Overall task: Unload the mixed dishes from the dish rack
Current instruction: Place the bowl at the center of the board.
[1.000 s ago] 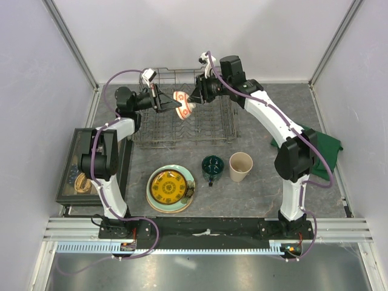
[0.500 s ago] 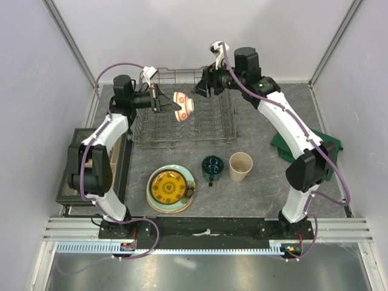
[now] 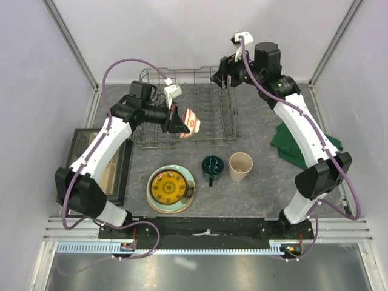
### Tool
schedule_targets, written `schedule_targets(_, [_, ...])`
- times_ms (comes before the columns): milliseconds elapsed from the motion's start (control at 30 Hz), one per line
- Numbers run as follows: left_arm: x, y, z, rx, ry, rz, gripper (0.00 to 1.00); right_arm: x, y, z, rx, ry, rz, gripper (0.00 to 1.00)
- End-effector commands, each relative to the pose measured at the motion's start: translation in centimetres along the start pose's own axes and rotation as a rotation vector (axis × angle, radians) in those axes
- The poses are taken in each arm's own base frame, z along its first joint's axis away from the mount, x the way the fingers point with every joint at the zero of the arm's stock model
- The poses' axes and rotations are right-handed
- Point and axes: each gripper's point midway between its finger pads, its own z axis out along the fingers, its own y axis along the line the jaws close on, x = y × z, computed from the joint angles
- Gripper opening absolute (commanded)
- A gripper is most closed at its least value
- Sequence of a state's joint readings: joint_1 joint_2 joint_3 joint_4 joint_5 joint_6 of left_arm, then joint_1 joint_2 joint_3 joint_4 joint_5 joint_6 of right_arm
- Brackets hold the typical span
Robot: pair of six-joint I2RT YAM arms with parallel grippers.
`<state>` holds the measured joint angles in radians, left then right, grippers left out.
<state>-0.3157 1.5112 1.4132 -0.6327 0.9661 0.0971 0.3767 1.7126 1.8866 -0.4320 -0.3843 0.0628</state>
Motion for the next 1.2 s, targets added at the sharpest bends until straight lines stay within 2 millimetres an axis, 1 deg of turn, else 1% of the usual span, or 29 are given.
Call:
schedule_targets(0, [1.4, -3.0, -1.1, -0.069, 0.089, 0.257, 0.02, -1.0, -1.2, -2.0, 0.077, -0.02, -0.055, 0.73])
schedule_targets(33, [2.4, -3.7, -0.3, -0.076, 0.132, 0.283, 0.02, -1.1, -1.4, -2.2, 0.086, -0.019, -0.056, 0.73])
schedule_targets(100, [3.8, -4.8, 0.1, -0.081, 0.182, 0.334, 0.02, -0.5, -2.2, -2.4, 0.108, -0.001, -0.073, 0.73])
schedule_targets(133, [5.0, -5.6, 0.9, -0.08, 0.232, 0.369, 0.01, -0.3, -2.3, -2.6, 0.11, 0.005, -0.074, 0.73])
schedule_targets(200, [6.7, -6.6, 1.4, -0.067, 0.294, 0.398, 0.01, 0.6, -2.8, -2.7, 0.127, 0.028, -0.081, 0.73])
schedule_targets(233, [7.8, -7.5, 2.1, -0.063, 0.337, 0.432, 0.02, 0.7, -2.9, -2.9, 0.133, 0.029, -0.087, 0.74])
schedule_targets(267, [8.3, -7.9, 2.3, -0.058, 0.358, 0.456, 0.02, 1.4, -3.2, -2.8, 0.137, 0.045, -0.088, 0.73])
schedule_targets(300, [8.9, -8.1, 2.5, -0.063, 0.381, 0.47, 0.02, 1.5, -3.5, -3.0, 0.144, 0.049, -0.094, 0.74])
schedule_targets(333, [9.9, -8.6, 3.0, -0.066, 0.417, 0.502, 0.01, 1.7, -3.6, -3.0, 0.147, 0.053, -0.092, 0.74])
schedule_targets(400, [10.7, -9.0, 3.6, -0.068, 0.45, 0.538, 0.02, 2.2, -4.1, -3.3, 0.156, 0.063, -0.091, 0.74])
schedule_targets(433, [11.5, -9.6, 4.0, -0.069, 0.477, 0.572, 0.02, 2.3, -4.2, -3.4, 0.157, 0.066, -0.093, 0.73])
schedule_targets(467, [11.9, -9.7, 4.3, -0.07, 0.496, 0.59, 0.02, 2.7, -4.4, -3.4, 0.161, 0.075, -0.086, 0.74])
schedule_targets(533, [12.6, -10.2, 4.9, -0.069, 0.525, 0.628, 0.02, 2.7, -4.5, -3.6, 0.163, 0.074, -0.09, 0.74])
schedule_targets(600, [13.2, -10.2, 5.6, -0.069, 0.554, 0.662, 0.02, 3.1, -4.7, -3.8, 0.167, 0.083, -0.09, 0.73])
schedule_targets(733, [14.6, -11.2, 7.0, -0.067, 0.612, 0.765, 0.01, 3.5, -4.8, -4.3, 0.172, 0.091, -0.091, 0.74])
schedule_targets(800, [15.3, -11.0, 7.7, -0.09, 0.642, 0.813, 0.02, 3.8, -4.9, -4.4, 0.173, 0.097, -0.089, 0.74])
schedule_targets(833, [15.9, -11.6, 8.1, -0.076, 0.659, 0.844, 0.02, 4.1, -4.9, -4.3, 0.17, 0.102, -0.086, 0.74])
schedule_targets(867, [16.1, -11.7, 8.4, -0.076, 0.664, 0.862, 0.01, 4.4, -4.9, -4.2, 0.167, 0.108, -0.084, 0.74])
schedule_targets(900, [16.5, -11.5, 8.8, -0.092, 0.684, 0.879, 0.02, 4.5, -4.9, -4.1, 0.165, 0.11, -0.081, 0.74])
schedule_targets(933, [16.9, -12.1, 9.1, -0.078, 0.691, 0.91, 0.02, 4.8, -4.9, -4.1, 0.165, 0.116, -0.078, 0.74])
schedule_targets(1000, [17.4, -12.2, 9.7, -0.084, 0.712, 0.934, 0.02, 5.0, -4.9, -4.1, 0.162, 0.118, -0.076, 0.74])
schedule_targets(1100, [18.0, -13.1, 10.4, -0.064, 0.719, 0.969, 0.02, 5.4, -4.9, -3.9, 0.154, 0.128, -0.072, 0.74])
schedule_targets(1167, [18.1, -12.8, 10.5, -0.082, 0.73, 0.994, 0.02, 5.8, -4.9, -3.9, 0.154, 0.135, -0.07, 0.74])
